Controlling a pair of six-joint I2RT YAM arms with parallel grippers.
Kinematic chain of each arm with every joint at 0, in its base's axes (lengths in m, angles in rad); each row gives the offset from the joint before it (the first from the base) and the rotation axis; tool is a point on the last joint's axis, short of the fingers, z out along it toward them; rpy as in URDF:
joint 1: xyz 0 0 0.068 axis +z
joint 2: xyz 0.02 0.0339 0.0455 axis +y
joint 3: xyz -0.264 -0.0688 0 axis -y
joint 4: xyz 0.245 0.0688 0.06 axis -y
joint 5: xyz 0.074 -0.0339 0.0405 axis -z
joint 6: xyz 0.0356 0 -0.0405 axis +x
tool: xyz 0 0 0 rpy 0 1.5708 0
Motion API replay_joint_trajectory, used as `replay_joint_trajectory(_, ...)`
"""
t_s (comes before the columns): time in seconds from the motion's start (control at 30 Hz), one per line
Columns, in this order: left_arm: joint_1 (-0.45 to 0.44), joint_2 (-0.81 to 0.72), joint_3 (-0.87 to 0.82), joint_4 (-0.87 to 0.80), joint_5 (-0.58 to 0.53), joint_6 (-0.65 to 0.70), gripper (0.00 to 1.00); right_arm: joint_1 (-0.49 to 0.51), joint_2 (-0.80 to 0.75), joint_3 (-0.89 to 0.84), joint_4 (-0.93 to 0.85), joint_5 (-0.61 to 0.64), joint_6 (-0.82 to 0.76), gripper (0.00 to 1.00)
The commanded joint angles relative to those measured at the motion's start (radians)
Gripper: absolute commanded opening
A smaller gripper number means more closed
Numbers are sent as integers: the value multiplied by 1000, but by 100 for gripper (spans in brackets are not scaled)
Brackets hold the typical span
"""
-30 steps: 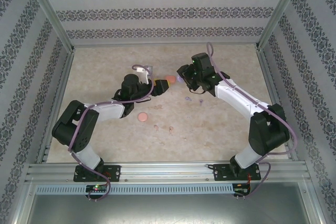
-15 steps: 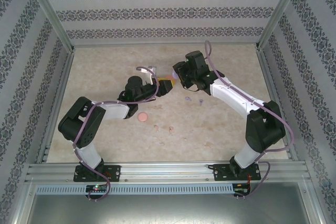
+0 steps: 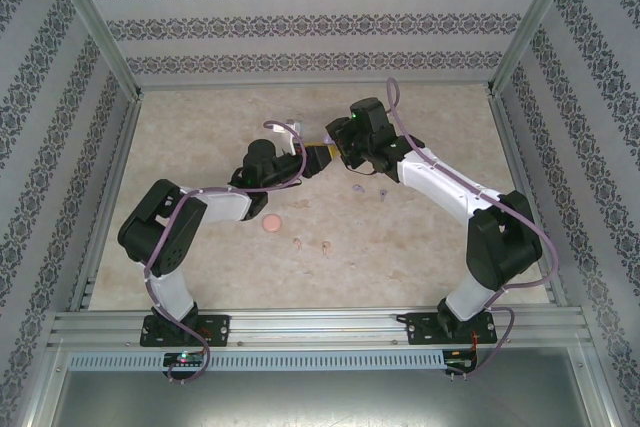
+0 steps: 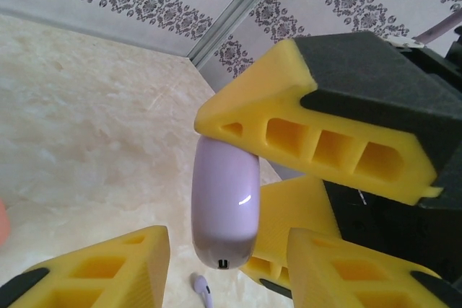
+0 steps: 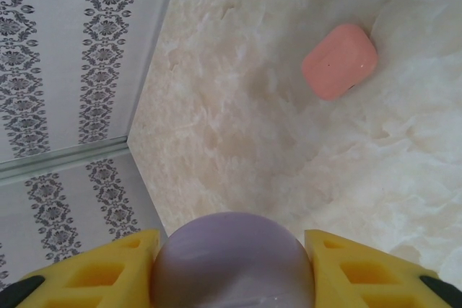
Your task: Insert the wireless bluetooth earbuds into the charging case
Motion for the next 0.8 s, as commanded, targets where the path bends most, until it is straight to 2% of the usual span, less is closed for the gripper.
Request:
replay_joint_trajectory(0.0, -16, 16, 31, 72, -2, -10, 43, 14, -8, -6, 28, -4, 14, 37)
replay_joint_trajectory(0.17, -16, 22, 39, 73, -4, -12, 41, 15, -8, -12, 40, -10, 18, 36)
replay_joint_trajectory(0.47, -15, 19, 42, 92, -22, -14, 45, 15, -11, -25, 54, -11, 30, 36)
replay_joint_trajectory(0.77, -16, 30, 44, 126, -11, -17, 27, 14, -16, -37, 85, -40, 52, 35)
